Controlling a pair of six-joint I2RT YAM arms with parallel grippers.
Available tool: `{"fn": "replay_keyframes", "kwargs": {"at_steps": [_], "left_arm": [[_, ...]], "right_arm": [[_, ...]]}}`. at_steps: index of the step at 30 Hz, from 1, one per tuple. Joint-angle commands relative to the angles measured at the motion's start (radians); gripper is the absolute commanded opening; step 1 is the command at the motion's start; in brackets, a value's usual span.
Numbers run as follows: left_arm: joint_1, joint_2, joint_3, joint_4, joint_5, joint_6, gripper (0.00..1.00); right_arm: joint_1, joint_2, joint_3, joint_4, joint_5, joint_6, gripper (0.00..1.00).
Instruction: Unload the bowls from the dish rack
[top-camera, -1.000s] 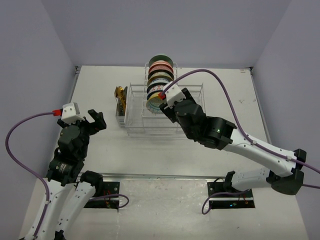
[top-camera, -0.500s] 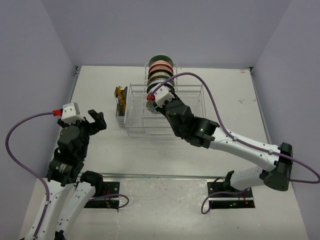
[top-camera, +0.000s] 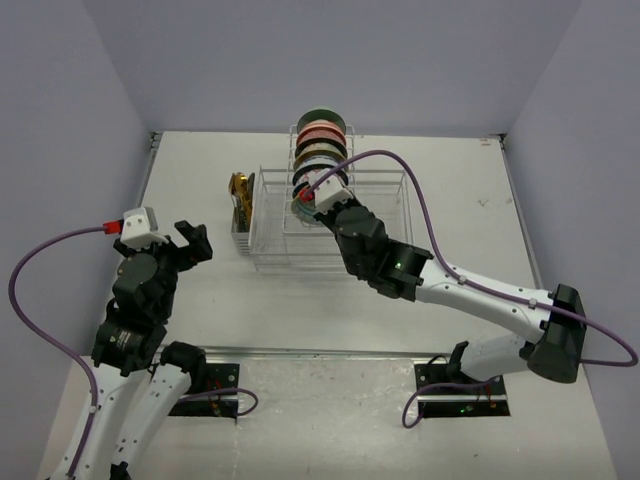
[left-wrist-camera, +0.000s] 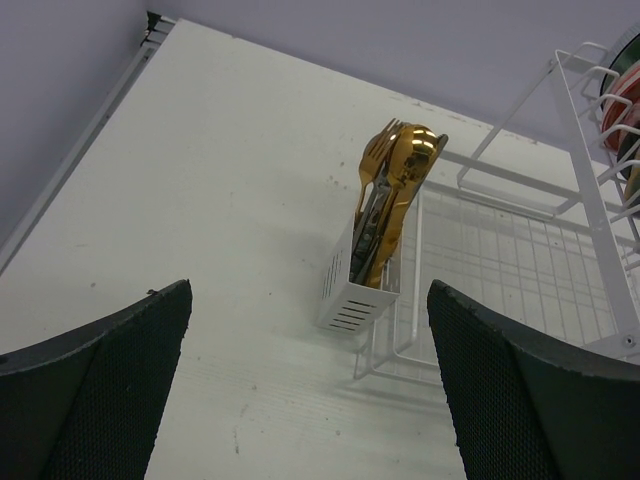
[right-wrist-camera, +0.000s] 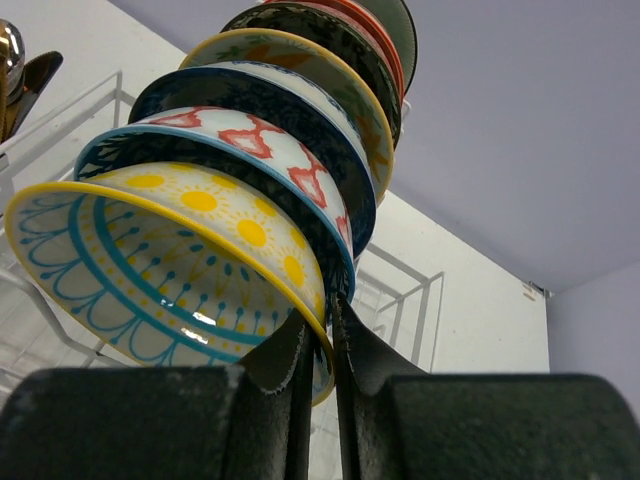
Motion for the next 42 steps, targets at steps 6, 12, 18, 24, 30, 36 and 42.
{"fn": "replay_keyframes", "kwargs": {"at_steps": [6,12,18,24,30,36,42], "left_arm": [[0.008,-0.007,0.003,0.026,0.017,0.016,1.0],[0.008,-0.002,0.003,0.026,0.017,0.016,1.0],[0.008,0.004,0.003,0.028,0.018,0.016,1.0],[0.011,0.012,0.003,0.028,0.018,0.019,1.0],[0.016,0.009,0.003,0.028,0.023,0.019,1.0],[0.017,0.006,0.003,0.029,0.023,0.021,1.0],[0.017,0.007,0.003,0.028,0.023,0.019,1.0]], "right_arm": [[0.005,-0.024,-0.049,0.096,0.019,0.012,0.0],[0.005,-0.061,-0.075,0.131,0.024,0.003,0.0],[0.005,-0.105,-0.103,0.212,0.031,-0.024,0.0],[0.005,-0.116,-0.094,0.248,0.036,-0.027,0.0],[0.005,-0.124,-0.071,0.22,0.022,-0.013,0.0],[0.005,-0.173,-0.063,0.171,-0.011,0.044,0.0],[0.005,-0.202,-0.048,0.134,-0.03,0.079,0.0]]}}
